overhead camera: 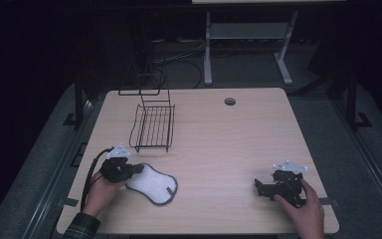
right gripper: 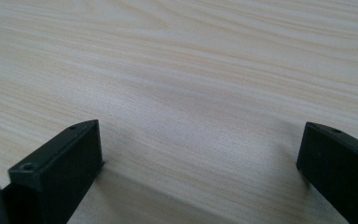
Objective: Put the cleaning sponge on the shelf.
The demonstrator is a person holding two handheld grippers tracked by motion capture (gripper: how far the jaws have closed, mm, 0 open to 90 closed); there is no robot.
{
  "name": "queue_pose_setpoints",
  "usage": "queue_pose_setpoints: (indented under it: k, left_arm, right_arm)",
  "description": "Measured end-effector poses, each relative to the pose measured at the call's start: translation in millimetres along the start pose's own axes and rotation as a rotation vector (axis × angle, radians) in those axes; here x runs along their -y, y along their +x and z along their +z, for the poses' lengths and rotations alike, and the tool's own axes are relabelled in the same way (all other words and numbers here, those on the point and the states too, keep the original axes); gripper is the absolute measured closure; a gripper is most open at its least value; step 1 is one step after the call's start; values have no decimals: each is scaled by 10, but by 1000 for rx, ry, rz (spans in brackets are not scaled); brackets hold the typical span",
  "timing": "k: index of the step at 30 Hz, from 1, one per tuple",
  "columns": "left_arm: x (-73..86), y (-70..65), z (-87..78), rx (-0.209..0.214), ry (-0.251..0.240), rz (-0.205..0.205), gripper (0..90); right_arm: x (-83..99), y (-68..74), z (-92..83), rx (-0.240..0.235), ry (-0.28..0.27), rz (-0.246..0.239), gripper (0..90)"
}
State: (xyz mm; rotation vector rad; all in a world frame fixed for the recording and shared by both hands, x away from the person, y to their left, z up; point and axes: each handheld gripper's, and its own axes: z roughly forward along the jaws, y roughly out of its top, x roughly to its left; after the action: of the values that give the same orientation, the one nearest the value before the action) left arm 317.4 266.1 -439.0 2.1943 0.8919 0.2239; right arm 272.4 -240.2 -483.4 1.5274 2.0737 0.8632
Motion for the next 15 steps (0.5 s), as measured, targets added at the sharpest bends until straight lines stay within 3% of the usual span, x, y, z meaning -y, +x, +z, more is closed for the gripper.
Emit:
queue_pose_setpoints:
  k: [2,7,15]
  left_arm:
    - [-15,-115,-6,31,-12,10,898]
    - [7,-386,39,85,21,61,898]
    - [55,-510,115,129,55,75,898]
  right_arm:
    - [0,0,0,0,0,0,0]
    - [0,0,0,0,0,0,0]
    - [0,-1,0,0,0,-1,0]
